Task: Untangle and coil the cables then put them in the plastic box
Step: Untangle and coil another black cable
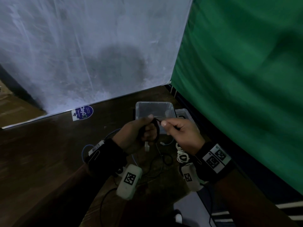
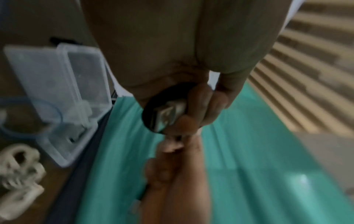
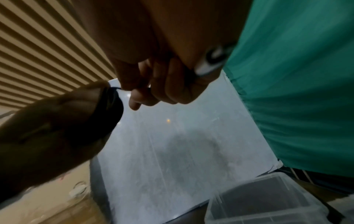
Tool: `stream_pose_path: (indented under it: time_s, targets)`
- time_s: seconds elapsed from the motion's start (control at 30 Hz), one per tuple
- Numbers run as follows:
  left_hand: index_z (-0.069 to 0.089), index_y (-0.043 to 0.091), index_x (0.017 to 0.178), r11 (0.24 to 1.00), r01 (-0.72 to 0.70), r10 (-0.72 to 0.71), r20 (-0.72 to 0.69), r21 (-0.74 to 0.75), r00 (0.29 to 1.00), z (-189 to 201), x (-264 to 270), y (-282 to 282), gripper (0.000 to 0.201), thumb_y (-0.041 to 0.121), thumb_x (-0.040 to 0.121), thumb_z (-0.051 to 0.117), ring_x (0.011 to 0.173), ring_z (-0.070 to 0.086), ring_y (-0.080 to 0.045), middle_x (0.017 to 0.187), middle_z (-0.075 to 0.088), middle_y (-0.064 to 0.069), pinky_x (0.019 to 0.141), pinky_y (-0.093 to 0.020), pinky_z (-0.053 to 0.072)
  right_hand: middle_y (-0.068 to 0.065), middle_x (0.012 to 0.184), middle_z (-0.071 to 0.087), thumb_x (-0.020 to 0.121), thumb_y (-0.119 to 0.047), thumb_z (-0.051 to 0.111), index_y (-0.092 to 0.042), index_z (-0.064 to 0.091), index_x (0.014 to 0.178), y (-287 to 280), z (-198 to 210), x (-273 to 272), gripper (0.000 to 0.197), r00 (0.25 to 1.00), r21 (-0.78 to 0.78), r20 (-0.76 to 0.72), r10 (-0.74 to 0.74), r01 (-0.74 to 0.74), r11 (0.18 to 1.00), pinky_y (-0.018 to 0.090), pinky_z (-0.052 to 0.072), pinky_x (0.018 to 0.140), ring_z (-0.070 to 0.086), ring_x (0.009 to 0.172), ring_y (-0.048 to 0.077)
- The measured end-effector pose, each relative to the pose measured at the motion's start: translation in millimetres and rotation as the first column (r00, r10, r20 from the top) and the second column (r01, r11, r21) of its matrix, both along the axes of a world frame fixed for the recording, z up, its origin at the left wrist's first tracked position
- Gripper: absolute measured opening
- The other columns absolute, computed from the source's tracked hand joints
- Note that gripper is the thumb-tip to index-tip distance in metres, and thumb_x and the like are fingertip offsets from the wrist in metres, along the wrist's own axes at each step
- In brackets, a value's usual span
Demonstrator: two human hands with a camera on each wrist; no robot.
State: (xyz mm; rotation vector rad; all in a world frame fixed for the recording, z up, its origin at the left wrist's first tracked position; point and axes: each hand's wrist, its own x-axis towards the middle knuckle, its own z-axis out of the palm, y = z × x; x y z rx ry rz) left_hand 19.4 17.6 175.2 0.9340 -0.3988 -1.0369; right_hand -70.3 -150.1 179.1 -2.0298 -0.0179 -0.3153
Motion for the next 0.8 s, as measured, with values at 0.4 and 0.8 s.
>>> stream_pose_path:
  time_s: [0.4, 0.8]
  targets:
    - [0.064, 0.008, 0.077, 0.998, -0.037, 0.039, 0.040, -0.051, 0.998, 3.3, 9.6, 7.4, 0.037, 0.035, 0.095, 0.045, 0.066, 0.058, -0.020, 0.074, 0.059, -0.010, 0.073, -0.033, 0.054, 0.000, 0.094, 0.075, 0.099, -0.013, 0.054, -0.011, 0.071, 0.103, 4.8, -3.2, 0.8, 0.017, 0.989, 0.163, -0.042, 0.140, -0.132, 0.978, 0.027, 0.054, 0.081, 0.071, 0.094, 0.015]
    - [0.049, 0.010, 0.075, 0.918, -0.382, 0.360, 0.180, 0.109, 0.915, -0.4, 12.2, -6.1, 0.035, 0.028, 0.103, 0.037, 0.055, 0.041, -0.012, 0.062, 0.046, 0.001, 0.052, -0.020, 0.041, -0.001, 0.116, 0.072, 0.101, -0.016, 0.046, -0.030, 0.069, 0.118, -8.6, -28.5, 12.5, 0.032, 0.966, 0.133, -0.213, 0.147, -0.120, 0.984, 0.050, 0.051, 0.098, 0.065, 0.112, 0.018]
